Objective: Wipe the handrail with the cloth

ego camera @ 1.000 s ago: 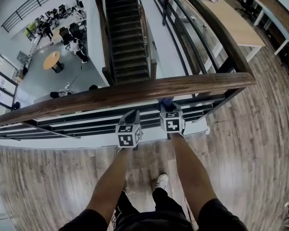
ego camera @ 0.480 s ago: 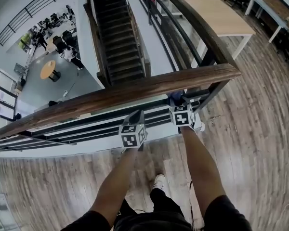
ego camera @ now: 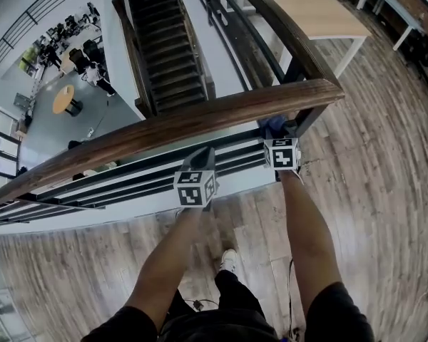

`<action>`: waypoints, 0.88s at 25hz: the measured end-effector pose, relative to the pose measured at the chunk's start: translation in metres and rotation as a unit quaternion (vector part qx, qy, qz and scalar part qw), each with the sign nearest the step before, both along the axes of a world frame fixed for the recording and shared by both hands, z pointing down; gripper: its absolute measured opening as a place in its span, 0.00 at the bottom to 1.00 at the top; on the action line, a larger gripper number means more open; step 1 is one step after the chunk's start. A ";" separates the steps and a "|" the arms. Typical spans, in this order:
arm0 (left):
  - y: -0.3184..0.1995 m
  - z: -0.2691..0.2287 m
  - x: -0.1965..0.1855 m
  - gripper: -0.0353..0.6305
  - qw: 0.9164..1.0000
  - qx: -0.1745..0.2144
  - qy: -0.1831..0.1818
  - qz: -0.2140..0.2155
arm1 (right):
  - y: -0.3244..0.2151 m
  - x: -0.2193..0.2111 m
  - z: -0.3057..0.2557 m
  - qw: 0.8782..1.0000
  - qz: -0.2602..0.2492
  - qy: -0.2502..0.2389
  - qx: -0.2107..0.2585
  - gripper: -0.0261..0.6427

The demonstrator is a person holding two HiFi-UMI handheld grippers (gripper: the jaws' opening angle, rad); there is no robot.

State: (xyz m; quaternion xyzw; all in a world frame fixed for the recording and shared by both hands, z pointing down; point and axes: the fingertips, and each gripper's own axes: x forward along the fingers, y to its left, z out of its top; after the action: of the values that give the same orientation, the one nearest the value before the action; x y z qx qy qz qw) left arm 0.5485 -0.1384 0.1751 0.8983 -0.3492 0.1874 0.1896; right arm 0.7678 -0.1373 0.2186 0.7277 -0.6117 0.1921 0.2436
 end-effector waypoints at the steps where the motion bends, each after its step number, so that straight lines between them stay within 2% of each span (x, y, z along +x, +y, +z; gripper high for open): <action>1: 0.001 0.001 0.004 0.06 1.000 -0.001 0.002 0.004 | 0.001 0.007 0.000 1.000 0.005 0.000 0.000 0.17; 7: 0.009 0.022 0.006 0.06 1.000 -0.008 0.021 0.013 | 0.009 0.033 0.005 1.000 0.025 0.008 0.012 0.17; 13: 0.004 0.046 -0.026 0.06 0.999 -0.008 0.041 0.004 | 0.008 0.029 0.007 0.997 0.057 -0.020 0.044 0.17; 17: 0.003 0.051 -0.073 0.06 0.999 0.003 0.044 -0.006 | 0.017 -0.035 -0.001 0.995 0.034 -0.008 0.094 0.17; 22: -0.018 0.093 -0.181 0.06 0.998 0.004 0.026 -0.063 | 0.024 -0.183 0.033 0.994 -0.016 -0.018 0.111 0.17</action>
State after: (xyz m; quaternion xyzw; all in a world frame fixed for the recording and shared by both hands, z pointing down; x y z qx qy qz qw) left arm 0.3677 -0.1569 0.2685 0.8802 -0.4004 0.1498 0.2062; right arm 0.5848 -0.1132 0.2518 0.7371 -0.6448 0.1320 0.1533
